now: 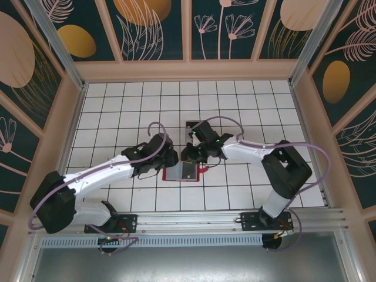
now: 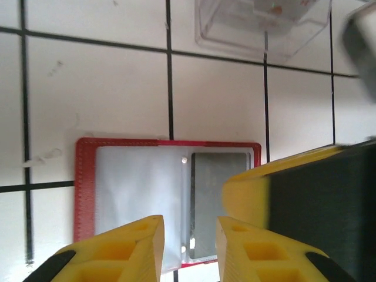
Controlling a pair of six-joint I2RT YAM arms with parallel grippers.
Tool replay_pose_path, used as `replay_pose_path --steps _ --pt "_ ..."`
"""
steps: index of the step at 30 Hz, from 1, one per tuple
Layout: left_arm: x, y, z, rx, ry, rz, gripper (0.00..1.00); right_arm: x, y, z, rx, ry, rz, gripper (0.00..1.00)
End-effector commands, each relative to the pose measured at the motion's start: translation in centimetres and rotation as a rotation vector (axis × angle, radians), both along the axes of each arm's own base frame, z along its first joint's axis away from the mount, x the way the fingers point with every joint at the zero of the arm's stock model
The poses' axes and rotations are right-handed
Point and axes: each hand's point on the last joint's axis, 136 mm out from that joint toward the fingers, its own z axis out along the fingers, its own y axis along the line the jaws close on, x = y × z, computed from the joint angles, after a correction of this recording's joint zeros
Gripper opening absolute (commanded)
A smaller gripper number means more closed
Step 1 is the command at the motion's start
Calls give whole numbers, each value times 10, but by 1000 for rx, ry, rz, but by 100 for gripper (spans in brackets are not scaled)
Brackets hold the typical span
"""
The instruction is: Take the credit cards out of the card holder
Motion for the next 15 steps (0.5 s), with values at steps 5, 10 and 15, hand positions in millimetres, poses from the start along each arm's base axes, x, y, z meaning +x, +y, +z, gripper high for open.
replay_pose_path --steps 5,10,15 --pt "7 -41 -3 -84 70 -91 29 -8 -56 -23 -143 27 -81 15" --pt "3 -52 -24 -79 151 -120 25 -15 -62 -33 -167 47 -87 16" --pt "-1 -55 -44 -68 195 -132 23 -20 -60 -42 -193 61 -75 21"
